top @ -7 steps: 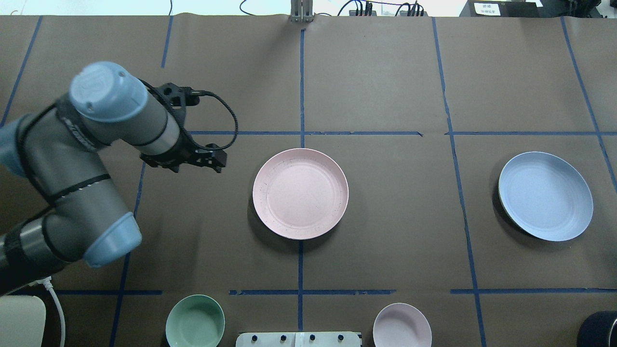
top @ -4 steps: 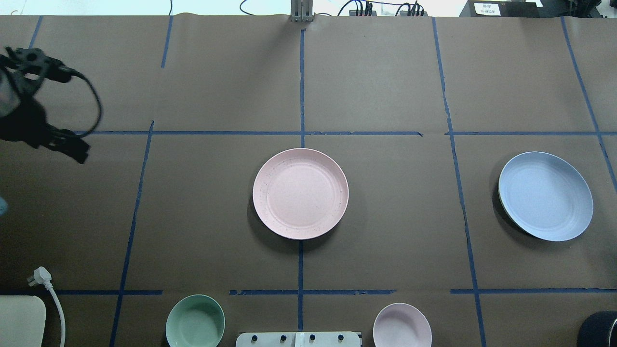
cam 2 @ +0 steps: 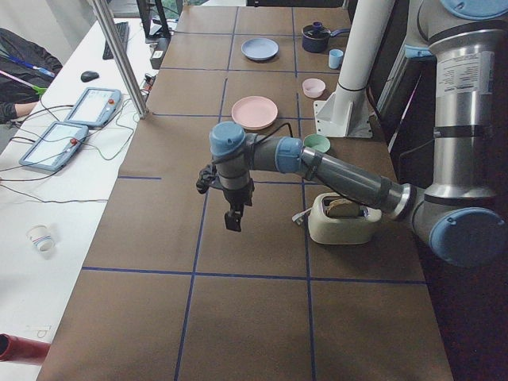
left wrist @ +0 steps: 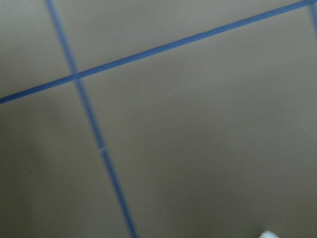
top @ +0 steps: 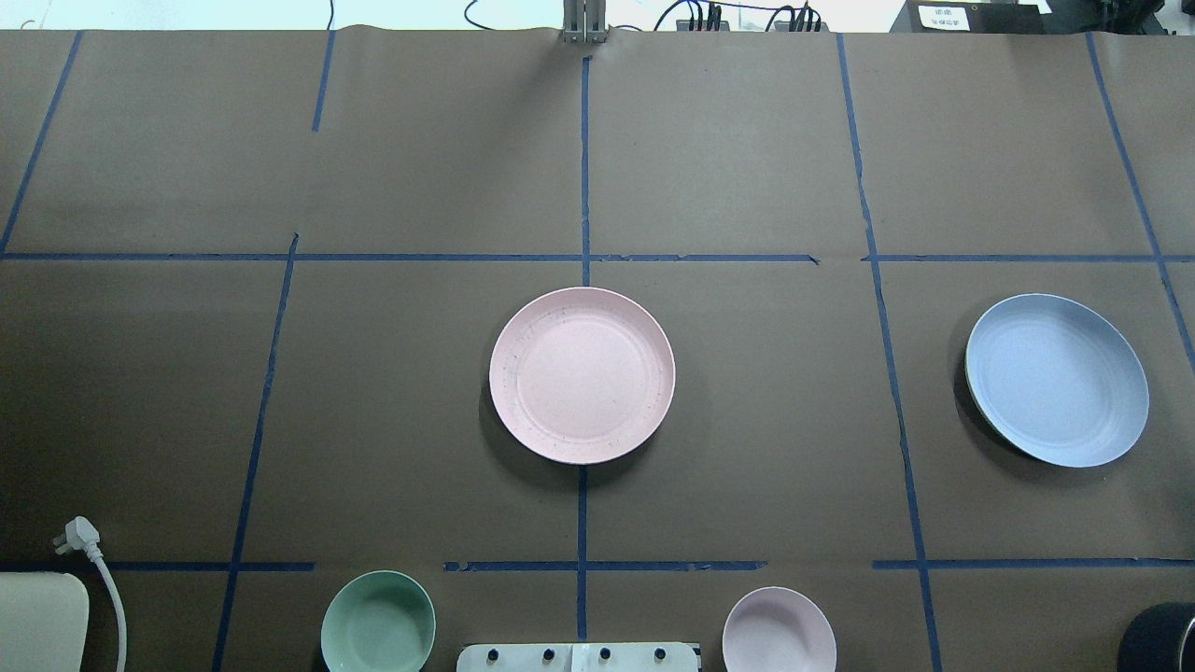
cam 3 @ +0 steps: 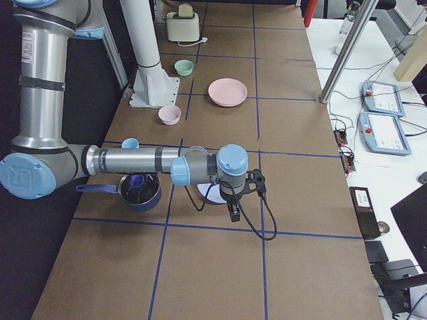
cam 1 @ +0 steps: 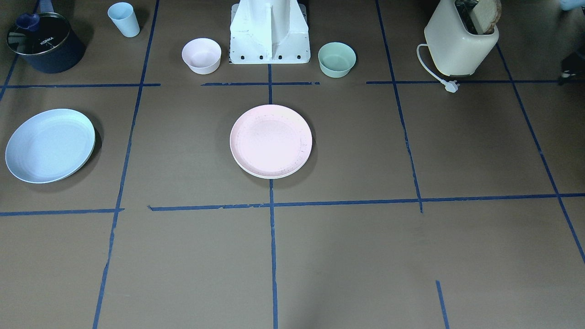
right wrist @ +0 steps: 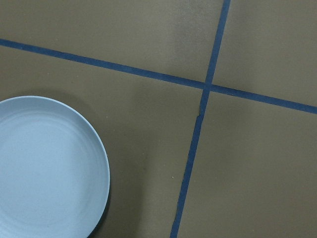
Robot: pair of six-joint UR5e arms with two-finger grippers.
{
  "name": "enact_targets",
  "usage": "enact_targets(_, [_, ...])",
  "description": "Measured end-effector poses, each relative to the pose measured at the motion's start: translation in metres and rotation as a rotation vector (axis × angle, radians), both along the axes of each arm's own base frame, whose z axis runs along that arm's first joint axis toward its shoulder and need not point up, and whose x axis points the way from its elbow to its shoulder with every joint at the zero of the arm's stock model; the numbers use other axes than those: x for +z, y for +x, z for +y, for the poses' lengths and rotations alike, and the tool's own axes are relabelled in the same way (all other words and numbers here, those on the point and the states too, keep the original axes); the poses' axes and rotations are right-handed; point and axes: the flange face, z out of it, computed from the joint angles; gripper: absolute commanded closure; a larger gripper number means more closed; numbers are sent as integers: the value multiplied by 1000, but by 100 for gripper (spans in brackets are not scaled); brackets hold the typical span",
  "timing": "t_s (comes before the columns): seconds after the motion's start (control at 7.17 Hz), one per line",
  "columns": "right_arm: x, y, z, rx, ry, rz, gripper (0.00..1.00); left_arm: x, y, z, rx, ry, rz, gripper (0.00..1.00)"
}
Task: Stack three plates with pink and blue
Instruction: 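Move the right gripper to the light blue plate rim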
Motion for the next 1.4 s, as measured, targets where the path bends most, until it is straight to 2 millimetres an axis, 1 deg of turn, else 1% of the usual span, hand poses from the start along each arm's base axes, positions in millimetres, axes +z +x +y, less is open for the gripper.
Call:
enact_targets(0.14, [0,0,0,0,0,0,0,47,-32,15,-27,-24,30,0])
enact_targets(0.28, [0,0,0,4,-4,0,0,85,-52,36,-71,-52,48,0])
enact_targets(0.42, [-1,-3,0,21,-26,-2,0,103,-59,49,-110,-77,54,0])
enact_targets(0.56, [0,-12,-2,48,-54,-8,0,109,-62,54,-135,-92,56,0])
enact_targets(0.7, [8,-29,-4,78,-65,-21,0,110,-63,55,-145,-97,56,0])
enact_targets(0.84, [23,-55,-6,112,-67,-47,0,111,-63,55,-149,-99,57,0])
enact_targets(0.98, [33,-82,-6,149,-70,-85,0,110,-63,56,-150,-98,57,0])
enact_targets(1.12, [32,-113,-2,189,-85,-136,0,109,-63,55,-151,-96,57,0])
enact_targets(1.26, [32,-138,3,203,-102,-167,1,109,-63,55,-151,-95,57,0])
enact_targets(1.4, [36,-156,9,195,-117,-172,2,108,-63,55,-151,-93,57,0])
